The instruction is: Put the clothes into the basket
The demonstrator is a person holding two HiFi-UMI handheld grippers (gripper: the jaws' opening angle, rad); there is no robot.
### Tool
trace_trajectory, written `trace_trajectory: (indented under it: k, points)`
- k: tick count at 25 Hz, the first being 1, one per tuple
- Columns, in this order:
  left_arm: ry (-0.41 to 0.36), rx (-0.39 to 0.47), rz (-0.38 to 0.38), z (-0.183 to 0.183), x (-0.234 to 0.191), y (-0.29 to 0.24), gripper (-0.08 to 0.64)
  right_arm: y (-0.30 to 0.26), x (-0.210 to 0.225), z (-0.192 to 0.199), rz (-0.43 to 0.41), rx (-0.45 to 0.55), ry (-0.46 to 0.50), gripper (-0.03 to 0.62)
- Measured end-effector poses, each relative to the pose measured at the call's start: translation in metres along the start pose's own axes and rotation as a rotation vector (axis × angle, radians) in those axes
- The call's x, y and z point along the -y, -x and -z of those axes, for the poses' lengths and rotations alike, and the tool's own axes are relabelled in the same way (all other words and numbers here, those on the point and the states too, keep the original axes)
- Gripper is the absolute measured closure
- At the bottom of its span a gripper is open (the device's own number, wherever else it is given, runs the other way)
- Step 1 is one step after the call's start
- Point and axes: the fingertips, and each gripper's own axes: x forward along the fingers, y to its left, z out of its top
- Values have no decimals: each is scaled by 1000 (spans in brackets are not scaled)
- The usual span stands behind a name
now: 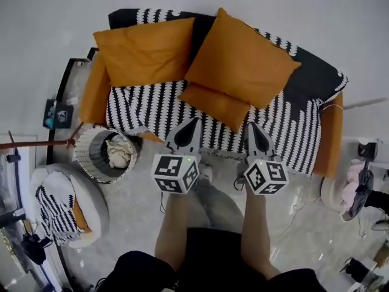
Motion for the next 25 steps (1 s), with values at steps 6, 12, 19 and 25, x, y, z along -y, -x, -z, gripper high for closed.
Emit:
trace_trajectory:
  k: [6, 12, 19, 25]
  points:
    - [-120, 4, 3, -50, 57, 19, 552, 57, 8, -78, 49, 144, -52, 581]
    - [-187, 186, 91, -145, 116, 25, 552, 87, 9, -188, 44, 304, 71, 580]
    - [-261, 269, 94, -188, 142, 38, 552, 102, -2, -234, 56, 389, 154, 580]
    - [-291, 272, 94, -193, 145, 40, 552, 101, -10, -240, 34, 399, 165, 580]
